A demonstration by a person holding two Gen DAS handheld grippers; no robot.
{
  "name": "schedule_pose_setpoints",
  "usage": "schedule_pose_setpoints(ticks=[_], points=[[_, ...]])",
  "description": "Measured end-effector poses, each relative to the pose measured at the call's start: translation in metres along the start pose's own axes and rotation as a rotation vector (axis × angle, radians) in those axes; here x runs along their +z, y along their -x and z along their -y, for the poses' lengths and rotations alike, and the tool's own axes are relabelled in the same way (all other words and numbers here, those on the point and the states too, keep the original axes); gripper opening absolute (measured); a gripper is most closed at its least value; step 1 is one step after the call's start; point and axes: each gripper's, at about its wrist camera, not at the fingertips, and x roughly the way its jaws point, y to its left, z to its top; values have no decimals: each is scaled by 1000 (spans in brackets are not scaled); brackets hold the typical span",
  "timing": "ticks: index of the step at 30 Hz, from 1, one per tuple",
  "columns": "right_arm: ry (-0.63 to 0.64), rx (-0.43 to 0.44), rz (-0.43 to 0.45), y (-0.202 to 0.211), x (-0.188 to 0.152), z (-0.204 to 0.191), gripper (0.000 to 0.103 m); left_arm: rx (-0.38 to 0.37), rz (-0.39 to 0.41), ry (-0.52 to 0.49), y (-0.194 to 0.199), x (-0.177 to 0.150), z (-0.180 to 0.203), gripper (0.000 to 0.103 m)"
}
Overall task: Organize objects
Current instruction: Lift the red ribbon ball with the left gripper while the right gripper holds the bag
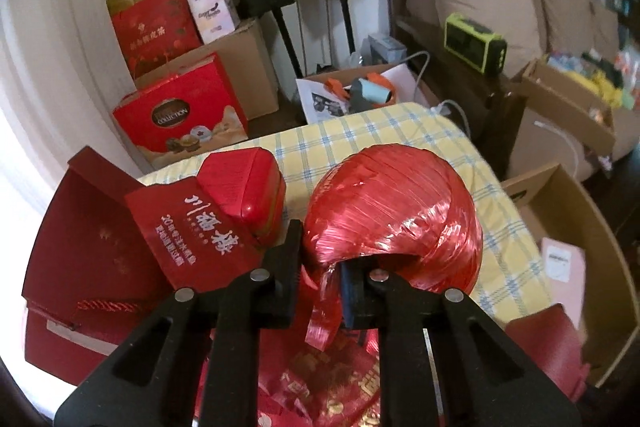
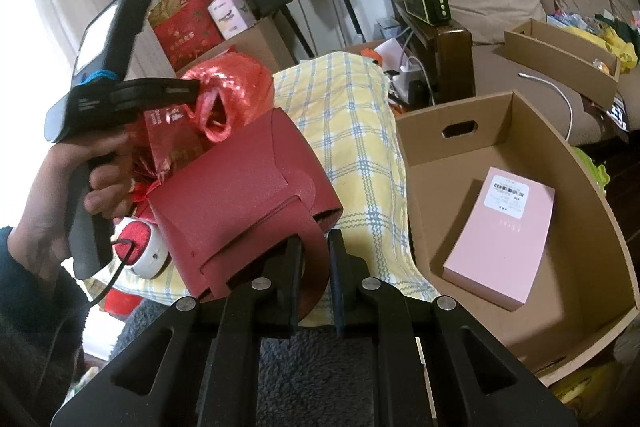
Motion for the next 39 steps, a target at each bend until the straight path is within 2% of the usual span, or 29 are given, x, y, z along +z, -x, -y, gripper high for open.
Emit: schedule_pose_setpoints(ticks=[6,10,14,18,20,23,33,39], points=[[-1,1,0,0,0,0,11,-154,52,90,25,-1,-29,15],[-10,6,-2,0,-1,1,11,-157,89,135,50,-9,-47,15],[-12,8,3,2,-1,0,11,-166,86,152,74,-35,-61,15],[-15,12,8,3,1,-2,11,-147,58,167,88,-61,-77,15],[-20,17,4,3,0,-4,11,-164,16,235,91,-75,-92,15],[-19,25,5,4,0,-8,11,-159,14,270,100,-86,-104,15],[45,-17,10,18,-1,-25,11,-154,98,280,129,-76,-111,15],[64,25,-4,14,7,-22,11,-158,112,279,135,-75,-107,15]])
